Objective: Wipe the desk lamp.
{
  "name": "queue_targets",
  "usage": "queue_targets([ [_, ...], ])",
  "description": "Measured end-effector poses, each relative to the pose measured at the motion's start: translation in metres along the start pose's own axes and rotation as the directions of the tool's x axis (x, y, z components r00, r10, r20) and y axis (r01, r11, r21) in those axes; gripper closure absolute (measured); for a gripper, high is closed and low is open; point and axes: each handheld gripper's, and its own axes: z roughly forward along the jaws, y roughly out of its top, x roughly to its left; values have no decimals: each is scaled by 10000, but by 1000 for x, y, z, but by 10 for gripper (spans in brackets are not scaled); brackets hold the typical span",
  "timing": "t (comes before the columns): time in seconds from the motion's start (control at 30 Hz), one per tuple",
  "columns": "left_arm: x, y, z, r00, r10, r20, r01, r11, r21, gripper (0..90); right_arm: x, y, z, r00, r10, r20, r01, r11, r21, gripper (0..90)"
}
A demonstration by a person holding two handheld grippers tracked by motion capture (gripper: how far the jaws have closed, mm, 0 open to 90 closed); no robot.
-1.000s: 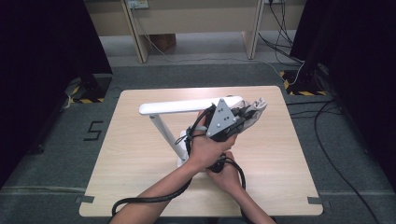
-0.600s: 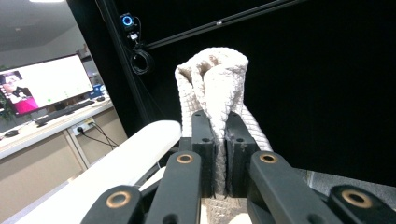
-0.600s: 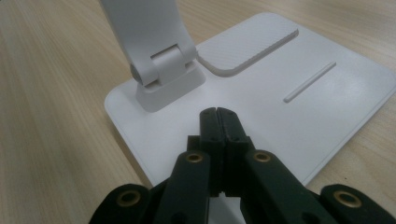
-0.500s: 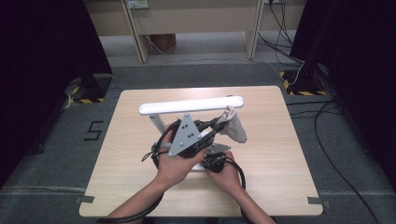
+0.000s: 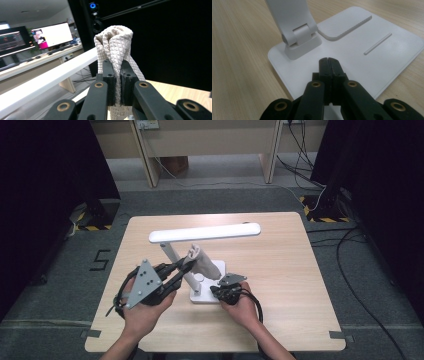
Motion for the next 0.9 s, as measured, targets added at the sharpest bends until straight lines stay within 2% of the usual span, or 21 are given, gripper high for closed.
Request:
queue_targets([
  [0.23,13,-20,-25,9973,-407,-607,421,9989,218,847,0,0,0,10000,-5,26,5,10000,-6,900],
  [0.5,27,-37,-49,9872,-687,-1442,762,9960,468,848,0,0,0,10000,-40,14,40,10000,12,900],
  [0.67,38,-46,-54,9776,-921,-1892,1043,9930,553,848,0,0,0,10000,-41,31,41,10000,-13,900],
  [0.9,45,-51,-50,9744,-962,-2030,1118,9915,672,848,0,0,0,10000,-68,15,68,10000,-7,900],
])
